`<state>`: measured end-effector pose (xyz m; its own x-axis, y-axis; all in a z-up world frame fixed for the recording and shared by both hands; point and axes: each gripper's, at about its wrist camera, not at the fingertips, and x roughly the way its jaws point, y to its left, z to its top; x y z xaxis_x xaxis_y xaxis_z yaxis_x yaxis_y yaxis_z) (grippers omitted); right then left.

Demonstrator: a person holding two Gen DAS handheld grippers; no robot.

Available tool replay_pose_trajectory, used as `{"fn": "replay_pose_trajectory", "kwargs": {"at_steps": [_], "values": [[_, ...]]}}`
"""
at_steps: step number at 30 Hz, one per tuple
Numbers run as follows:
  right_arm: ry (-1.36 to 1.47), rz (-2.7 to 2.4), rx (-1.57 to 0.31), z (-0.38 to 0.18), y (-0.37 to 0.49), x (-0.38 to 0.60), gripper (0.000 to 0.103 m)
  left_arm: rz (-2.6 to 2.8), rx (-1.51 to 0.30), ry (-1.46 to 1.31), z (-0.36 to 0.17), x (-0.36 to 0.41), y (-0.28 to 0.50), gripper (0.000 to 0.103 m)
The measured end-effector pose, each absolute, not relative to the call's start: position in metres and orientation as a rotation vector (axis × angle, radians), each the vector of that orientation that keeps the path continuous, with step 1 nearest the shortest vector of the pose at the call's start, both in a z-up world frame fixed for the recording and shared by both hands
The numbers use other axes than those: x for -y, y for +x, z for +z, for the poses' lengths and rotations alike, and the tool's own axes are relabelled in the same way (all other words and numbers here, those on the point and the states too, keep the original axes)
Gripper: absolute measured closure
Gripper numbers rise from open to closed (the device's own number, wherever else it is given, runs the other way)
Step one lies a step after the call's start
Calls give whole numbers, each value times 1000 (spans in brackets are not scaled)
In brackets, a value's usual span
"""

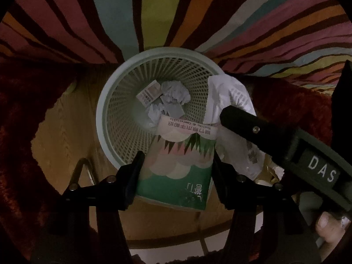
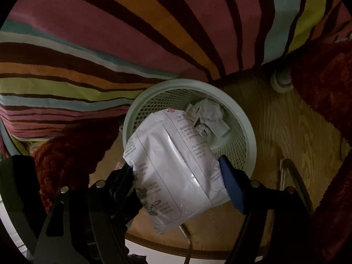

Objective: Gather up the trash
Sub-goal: 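Open both tools to drop the packet and tissue pack into the wastebasket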

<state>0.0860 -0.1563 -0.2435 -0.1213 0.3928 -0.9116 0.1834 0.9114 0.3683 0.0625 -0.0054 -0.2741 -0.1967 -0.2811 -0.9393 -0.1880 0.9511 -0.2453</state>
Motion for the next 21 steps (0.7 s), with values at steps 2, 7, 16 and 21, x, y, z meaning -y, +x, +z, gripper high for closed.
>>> {"fn": "replay_pose_trajectory", "kwargs": {"at_steps": [2,7,16,21], "values": [[451,187,-1709,-245,86,157,31,-82,-1790,-345,-276,5,62,43],[454,139,-1752,-254,83,159,26,-36,-1813,-339,-279,3,61,18],[476,105,-1747,-255,81,166,8,-26,-1811,-366,-281,-1,59,18],[480,99,-1749,-256,82,165,8,-30,-1812,-368,-282,-1,59,18]]}}
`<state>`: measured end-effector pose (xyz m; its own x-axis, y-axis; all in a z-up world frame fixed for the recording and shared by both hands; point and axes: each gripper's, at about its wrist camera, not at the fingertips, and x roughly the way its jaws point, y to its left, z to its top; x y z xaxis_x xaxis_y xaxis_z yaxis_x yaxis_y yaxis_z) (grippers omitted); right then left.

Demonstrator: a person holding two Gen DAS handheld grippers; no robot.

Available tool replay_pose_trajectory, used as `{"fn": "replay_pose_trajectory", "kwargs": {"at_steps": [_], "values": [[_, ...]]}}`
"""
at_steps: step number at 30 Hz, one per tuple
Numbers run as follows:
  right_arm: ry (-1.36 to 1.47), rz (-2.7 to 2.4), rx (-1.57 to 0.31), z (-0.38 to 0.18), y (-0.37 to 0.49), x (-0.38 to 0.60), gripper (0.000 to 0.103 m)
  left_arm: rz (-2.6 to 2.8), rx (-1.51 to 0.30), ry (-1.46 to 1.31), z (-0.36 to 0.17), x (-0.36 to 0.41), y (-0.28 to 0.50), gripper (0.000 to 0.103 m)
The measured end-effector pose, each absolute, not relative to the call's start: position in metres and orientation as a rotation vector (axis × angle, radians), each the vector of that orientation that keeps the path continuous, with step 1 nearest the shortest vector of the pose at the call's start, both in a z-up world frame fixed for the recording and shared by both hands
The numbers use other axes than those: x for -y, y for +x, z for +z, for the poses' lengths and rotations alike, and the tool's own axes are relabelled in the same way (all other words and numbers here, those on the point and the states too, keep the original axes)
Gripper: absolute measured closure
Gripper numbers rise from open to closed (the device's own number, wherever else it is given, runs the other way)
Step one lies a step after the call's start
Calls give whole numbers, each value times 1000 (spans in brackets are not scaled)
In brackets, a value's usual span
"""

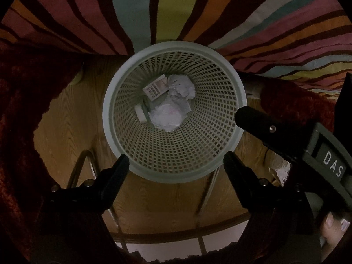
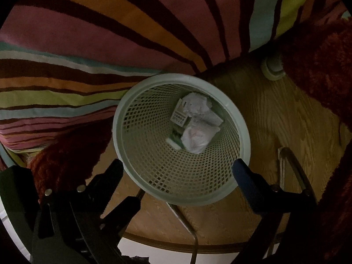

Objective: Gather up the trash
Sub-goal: 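Open both tools to drop the packet and tissue pack into the wastebasket, then raise both tools back toward the green boxes on the bed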

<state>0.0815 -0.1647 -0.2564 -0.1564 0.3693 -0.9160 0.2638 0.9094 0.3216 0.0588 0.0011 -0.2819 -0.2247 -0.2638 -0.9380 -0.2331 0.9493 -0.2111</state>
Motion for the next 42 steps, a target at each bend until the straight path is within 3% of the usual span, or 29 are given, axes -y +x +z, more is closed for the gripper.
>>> {"fn": "replay_pose_trajectory", "kwargs": {"at_steps": [11,22,32,42], "values": [[478,125,-1677,-240,81,165,8,-16,-1769,-407,-273,-10,56,18],[373,222,-1410,-158,78,169,8,-16,-1636,-397,-240,-15,56,18],[159,241,-997,-80,72,157,8,-35,-1325,-209,-167,-8,61,18],[158,255,-788,-34,105,163,8,-2,-992,-162,-89,-28,83,18]]}}
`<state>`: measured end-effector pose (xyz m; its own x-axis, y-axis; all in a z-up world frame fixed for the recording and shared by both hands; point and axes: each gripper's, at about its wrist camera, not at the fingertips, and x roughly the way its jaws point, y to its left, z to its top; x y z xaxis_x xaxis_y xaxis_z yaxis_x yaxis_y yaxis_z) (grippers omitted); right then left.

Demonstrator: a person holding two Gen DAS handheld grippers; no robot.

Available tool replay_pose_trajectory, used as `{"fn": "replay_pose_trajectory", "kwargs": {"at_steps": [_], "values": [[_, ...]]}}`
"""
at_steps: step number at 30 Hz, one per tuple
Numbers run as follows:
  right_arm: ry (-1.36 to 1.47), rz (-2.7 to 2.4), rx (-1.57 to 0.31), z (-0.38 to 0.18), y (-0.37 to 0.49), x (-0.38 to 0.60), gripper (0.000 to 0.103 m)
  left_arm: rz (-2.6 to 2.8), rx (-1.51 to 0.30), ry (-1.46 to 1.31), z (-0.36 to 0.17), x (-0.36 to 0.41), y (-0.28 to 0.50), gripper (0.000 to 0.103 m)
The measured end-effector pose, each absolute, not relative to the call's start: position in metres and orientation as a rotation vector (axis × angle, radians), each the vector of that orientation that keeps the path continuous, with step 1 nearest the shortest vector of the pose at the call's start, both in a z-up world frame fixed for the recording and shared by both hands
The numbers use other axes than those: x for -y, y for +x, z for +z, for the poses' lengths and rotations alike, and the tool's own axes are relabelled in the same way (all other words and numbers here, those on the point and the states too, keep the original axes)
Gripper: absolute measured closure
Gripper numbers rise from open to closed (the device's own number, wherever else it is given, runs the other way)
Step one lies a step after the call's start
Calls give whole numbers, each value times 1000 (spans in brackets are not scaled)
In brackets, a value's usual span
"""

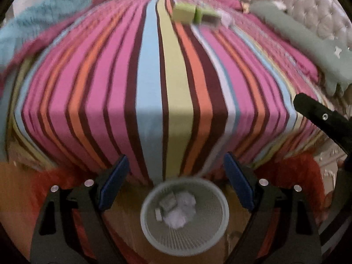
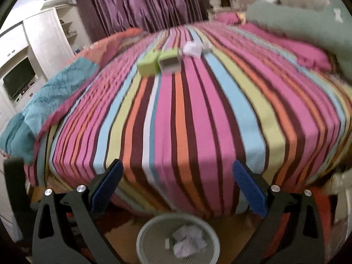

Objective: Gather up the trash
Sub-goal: 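Raise both tools back toward the green boxes on the bed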

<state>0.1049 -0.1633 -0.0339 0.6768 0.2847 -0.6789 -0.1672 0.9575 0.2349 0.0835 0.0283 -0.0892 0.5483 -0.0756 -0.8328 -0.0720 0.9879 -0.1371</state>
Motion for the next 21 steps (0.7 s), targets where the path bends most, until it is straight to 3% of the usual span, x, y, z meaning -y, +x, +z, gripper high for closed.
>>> {"fn": "replay_pose_trajectory", "kwargs": {"at_steps": [11,21], "values": [[146,256,-741,-19,152,162,8,2,-875,-177,-41,-44,151,18],[102,289,-739,-20,183,151,8,-25,-859,-201,-33,-49,205,18]]}}
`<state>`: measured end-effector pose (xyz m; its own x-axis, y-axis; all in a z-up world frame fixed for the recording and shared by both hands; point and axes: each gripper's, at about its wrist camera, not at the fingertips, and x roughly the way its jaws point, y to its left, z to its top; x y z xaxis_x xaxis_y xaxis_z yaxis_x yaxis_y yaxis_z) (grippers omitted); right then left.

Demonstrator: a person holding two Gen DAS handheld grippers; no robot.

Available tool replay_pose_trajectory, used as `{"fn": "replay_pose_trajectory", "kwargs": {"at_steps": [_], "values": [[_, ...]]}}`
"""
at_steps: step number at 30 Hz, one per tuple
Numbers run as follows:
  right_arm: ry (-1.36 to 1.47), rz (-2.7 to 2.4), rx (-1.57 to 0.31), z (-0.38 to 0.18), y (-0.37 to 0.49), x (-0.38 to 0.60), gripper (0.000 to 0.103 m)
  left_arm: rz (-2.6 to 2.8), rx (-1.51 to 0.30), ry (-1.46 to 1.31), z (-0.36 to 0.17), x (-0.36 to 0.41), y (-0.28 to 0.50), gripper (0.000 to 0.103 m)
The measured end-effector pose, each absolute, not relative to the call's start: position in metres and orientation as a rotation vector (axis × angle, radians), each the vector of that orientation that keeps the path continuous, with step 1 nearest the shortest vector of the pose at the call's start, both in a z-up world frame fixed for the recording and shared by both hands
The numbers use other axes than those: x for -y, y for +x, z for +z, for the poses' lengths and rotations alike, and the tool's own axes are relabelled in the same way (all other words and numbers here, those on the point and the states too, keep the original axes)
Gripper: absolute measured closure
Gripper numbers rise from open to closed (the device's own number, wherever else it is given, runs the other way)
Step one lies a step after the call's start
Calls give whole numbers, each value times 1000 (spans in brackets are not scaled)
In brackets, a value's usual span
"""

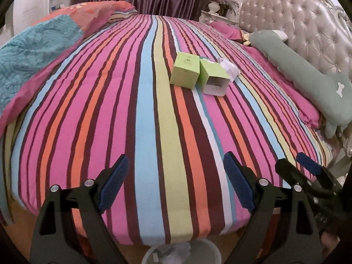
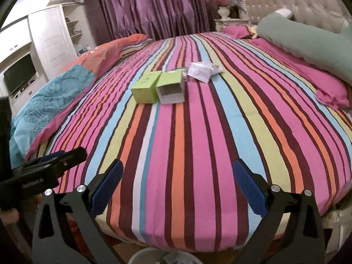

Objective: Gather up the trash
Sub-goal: 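Raise both tools back toward the green boxes on the bed, then grasp the open green box with the right tool while the left tool grasps the closed DHC box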

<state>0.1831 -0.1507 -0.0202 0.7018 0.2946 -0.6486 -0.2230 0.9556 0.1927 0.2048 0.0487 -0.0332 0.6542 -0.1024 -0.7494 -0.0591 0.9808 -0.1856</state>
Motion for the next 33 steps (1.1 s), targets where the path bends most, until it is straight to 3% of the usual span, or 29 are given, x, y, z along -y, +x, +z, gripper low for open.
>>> {"fn": "replay_pose_trajectory", "kwargs": {"at_steps": [33], "values": [[-76,302,-724,-42,311,99,8,-172,-954,-187,-59,-50,391,18]]}}
